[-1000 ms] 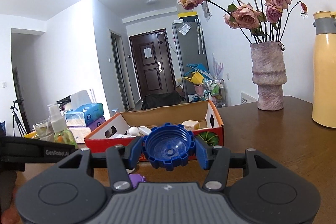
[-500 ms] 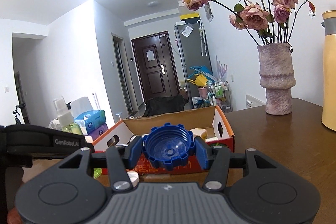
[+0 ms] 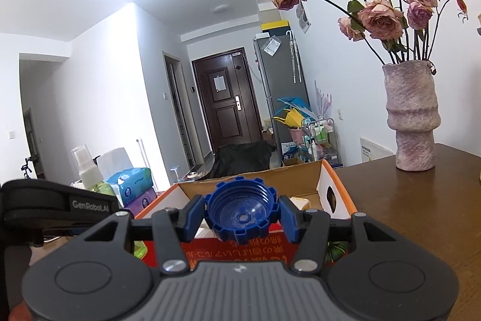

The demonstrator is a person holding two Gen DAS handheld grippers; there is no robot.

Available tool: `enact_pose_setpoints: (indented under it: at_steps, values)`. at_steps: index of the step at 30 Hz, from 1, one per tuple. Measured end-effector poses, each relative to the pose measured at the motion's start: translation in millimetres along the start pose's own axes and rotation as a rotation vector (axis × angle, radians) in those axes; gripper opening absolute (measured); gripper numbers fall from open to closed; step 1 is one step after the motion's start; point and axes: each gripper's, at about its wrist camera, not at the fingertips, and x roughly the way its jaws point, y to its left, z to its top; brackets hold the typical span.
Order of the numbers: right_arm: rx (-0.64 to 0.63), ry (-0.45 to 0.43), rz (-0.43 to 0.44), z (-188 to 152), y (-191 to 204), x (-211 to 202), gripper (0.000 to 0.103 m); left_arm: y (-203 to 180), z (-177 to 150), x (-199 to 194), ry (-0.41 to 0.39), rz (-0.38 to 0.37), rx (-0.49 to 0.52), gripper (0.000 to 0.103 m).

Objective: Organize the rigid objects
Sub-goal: 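Lower both tools into the box and open them to release bottle and cap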

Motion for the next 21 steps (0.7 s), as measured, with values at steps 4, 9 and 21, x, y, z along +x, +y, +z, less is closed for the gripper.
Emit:
enact_pose_setpoints:
  at_steps: [4, 9, 21]
  values:
    - [0.003, -0.002, -0.001, 2.1, -2.2, 9.5, 0.052, -1.1, 3.7, 6.5, -0.001, 0.0, -0.002, 0.032]
    - [0.004, -0.001, 0.002, 5.3, -4.3, 22.2, 0.052, -5.0, 10.1, 19.6, -0.002, -0.001, 0.001, 0.032]
    - [-0.008, -0.002, 0.007, 9.4, -4.4, 48.3, 0.052, -9.4, 22.2, 45.4, -0.011, 0.006, 0.003, 0.032]
